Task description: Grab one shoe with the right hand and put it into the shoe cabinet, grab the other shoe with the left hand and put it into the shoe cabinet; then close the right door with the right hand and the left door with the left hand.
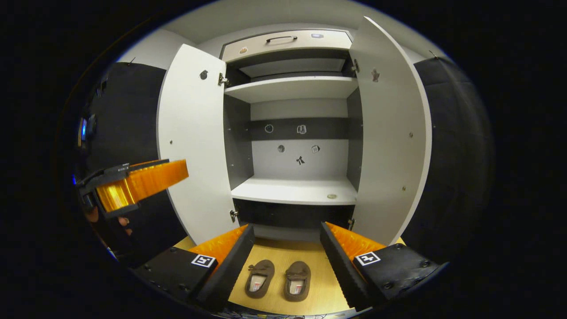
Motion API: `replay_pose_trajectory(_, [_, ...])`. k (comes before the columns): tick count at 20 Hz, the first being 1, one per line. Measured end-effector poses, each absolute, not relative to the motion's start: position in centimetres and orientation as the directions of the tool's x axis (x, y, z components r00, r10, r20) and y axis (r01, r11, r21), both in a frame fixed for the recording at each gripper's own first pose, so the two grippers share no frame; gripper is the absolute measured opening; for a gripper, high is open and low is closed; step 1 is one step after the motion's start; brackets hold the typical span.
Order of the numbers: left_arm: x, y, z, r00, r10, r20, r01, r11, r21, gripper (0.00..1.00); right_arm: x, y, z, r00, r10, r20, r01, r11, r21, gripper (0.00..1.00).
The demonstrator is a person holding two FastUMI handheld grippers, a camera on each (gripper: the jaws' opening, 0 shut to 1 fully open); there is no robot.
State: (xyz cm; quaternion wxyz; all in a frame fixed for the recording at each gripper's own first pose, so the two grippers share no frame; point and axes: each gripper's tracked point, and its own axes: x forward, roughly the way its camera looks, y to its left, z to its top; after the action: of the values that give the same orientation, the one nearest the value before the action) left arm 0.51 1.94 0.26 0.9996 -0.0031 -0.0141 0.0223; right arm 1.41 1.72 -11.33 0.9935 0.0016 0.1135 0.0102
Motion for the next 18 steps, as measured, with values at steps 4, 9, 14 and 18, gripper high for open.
replay_pose_trajectory(4, [0.7,2.8,0.2,0.997,0.068,0.040,-0.067,0.998,-0.020,0.96,1.6,3.0,-17.4,0.940,0.064,-0.336,-0.052,0.998,0.044,0.99])
replay_pose_trajectory(9, [1.1,4.5,-0.2,0.991,0.124,0.049,-0.123,0.992,-0.017,0.96,2.4,2.9,-23.7,0.899,0.076,-0.432,-0.053,0.997,0.064,0.99])
replay_pose_trajectory(14, [1.9,5.0,-0.3,0.987,0.142,0.070,-0.141,0.990,-0.024,0.96,3.5,1.7,-30.2,0.859,0.060,-0.508,-0.014,0.996,0.093,0.92])
replay_pose_trajectory(18, [2.4,4.8,-0.8,0.988,0.128,0.085,-0.126,0.992,-0.029,0.96,4.1,0.7,-36.3,0.814,0.050,-0.579,0.014,0.994,0.106,0.80])
